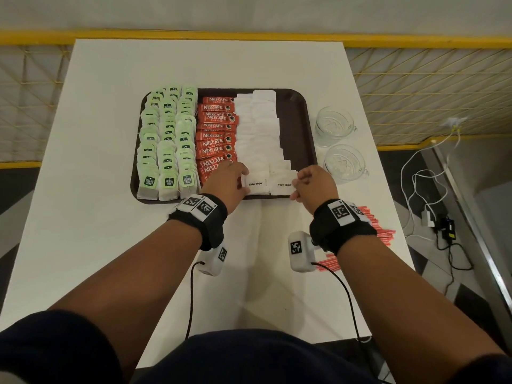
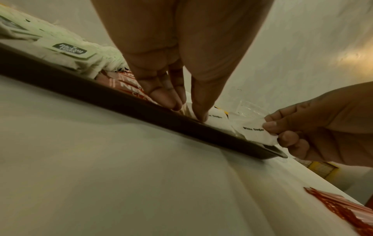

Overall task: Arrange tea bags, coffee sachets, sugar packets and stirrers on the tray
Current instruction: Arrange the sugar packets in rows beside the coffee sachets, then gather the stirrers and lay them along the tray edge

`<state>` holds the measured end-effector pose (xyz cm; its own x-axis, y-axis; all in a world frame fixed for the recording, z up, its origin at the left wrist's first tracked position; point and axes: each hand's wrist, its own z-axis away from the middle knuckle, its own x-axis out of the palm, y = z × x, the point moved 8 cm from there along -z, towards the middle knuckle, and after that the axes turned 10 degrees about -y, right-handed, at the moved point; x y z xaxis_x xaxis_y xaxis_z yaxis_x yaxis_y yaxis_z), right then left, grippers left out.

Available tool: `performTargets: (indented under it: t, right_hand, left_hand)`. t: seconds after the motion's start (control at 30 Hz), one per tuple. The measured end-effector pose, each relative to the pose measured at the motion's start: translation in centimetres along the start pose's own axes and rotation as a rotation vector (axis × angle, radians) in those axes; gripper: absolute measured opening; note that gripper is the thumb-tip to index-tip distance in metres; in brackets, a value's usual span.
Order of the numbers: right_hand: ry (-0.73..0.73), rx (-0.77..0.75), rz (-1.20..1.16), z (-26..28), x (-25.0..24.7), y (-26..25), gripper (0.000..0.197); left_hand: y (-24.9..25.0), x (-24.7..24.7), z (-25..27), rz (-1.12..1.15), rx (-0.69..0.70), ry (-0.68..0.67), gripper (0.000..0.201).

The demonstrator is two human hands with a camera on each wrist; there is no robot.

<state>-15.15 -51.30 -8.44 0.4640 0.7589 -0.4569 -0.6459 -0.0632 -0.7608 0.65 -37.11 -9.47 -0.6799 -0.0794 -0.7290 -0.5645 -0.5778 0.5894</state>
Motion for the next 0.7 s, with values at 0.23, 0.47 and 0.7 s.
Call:
performTargets:
  t: [0.23,0.47,0.7]
  right_hand:
    - [0.085,0.009,0.114,-0.6,0.1,0.0,0.008]
    - [0.178,0.035,0.222,-0.4,0.0,-0.1,0.010]
    - [0.083,-0.105,0.350,4.0,-1.2,-0.7,0.014]
  left_hand:
    - [-0.4,0.1,0.0,0.008,-0.006,-0.015,0.034]
    - [0.0,-0.3,0.5,-0.018,0.036,-0.025,0.032]
    - [3.8,-1.1,2.3,-0.122,0.129,0.003,0.022]
